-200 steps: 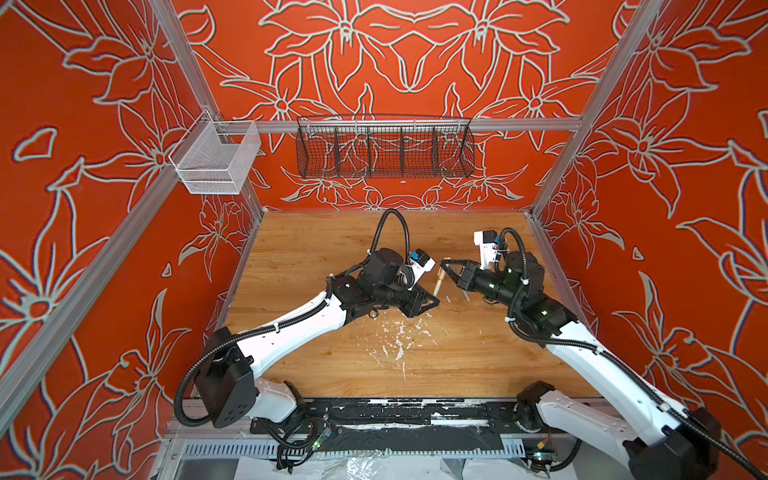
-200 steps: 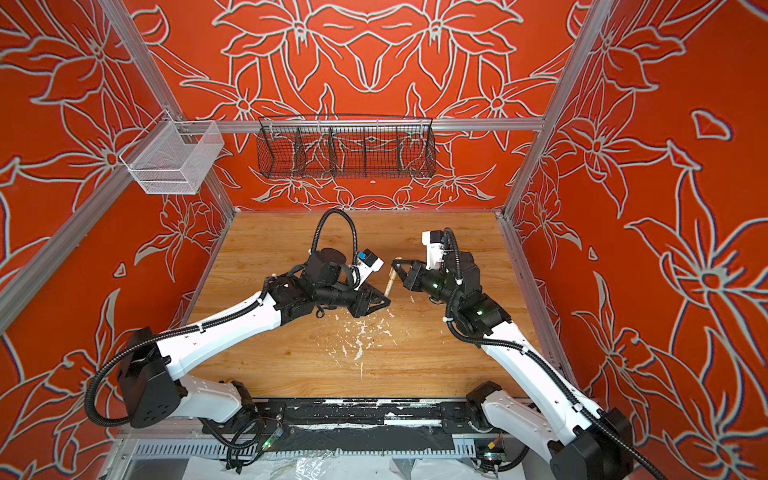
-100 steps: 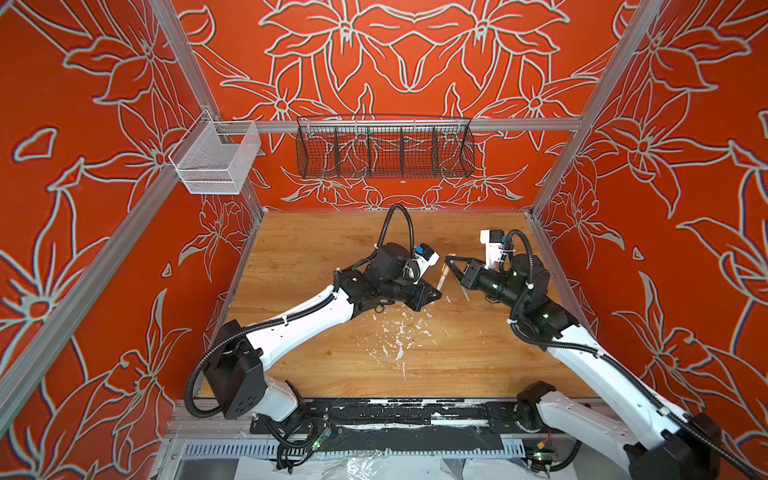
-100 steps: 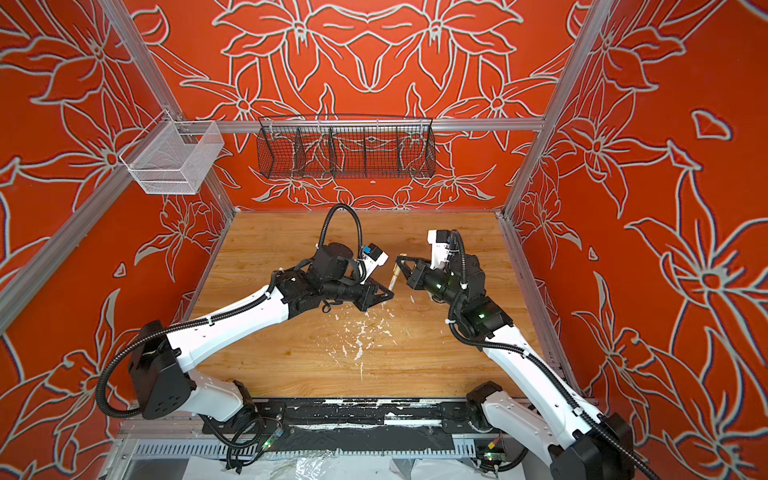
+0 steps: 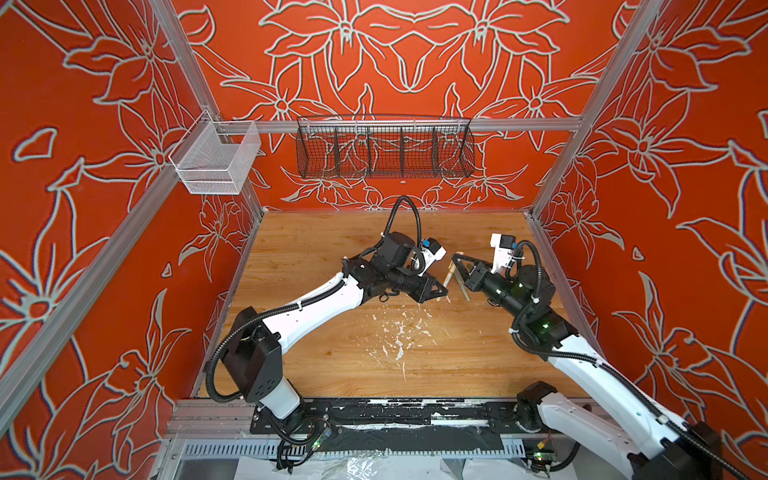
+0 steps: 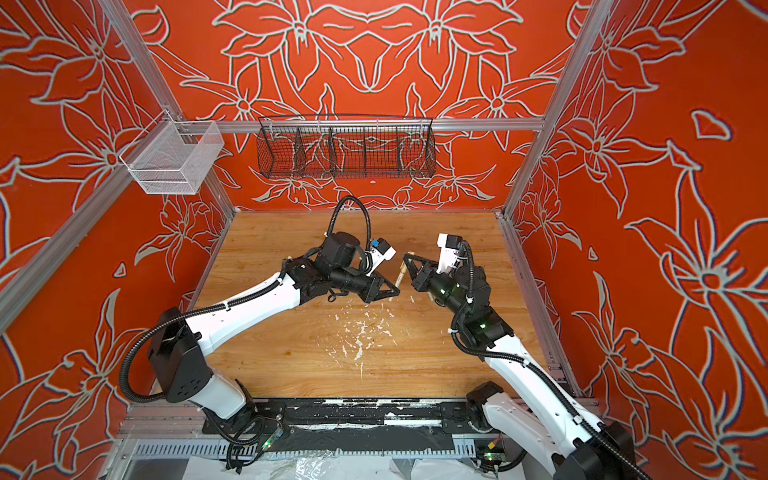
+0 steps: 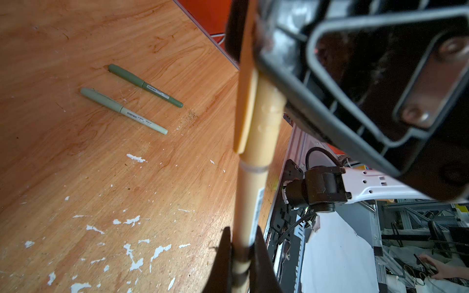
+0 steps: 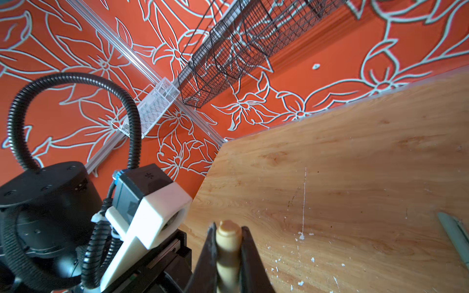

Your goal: Insert the pens into the pen caps

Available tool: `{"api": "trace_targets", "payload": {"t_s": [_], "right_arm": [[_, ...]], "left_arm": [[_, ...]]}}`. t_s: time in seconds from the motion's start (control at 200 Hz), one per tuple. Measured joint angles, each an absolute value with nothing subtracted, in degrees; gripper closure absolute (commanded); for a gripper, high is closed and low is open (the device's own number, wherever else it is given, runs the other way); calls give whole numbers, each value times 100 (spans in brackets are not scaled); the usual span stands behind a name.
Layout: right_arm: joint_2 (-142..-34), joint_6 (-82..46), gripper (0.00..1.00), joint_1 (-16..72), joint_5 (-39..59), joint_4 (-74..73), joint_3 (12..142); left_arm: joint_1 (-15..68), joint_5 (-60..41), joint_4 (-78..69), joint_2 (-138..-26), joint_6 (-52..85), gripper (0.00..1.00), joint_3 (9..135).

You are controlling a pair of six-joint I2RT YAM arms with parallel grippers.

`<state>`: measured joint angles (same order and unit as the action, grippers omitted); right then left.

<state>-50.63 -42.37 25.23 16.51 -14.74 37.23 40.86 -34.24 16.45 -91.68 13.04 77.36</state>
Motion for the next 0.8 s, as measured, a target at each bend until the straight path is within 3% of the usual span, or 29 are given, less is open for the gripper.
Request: {"api": "trace_targets", "payload": {"t_s": [0.801], "right_arm": [[-5157,-4676,100,2934,554,-2309,3122]], "left_arm": [[3990,-3806,1806,-9673,1485,100,8117]]}}
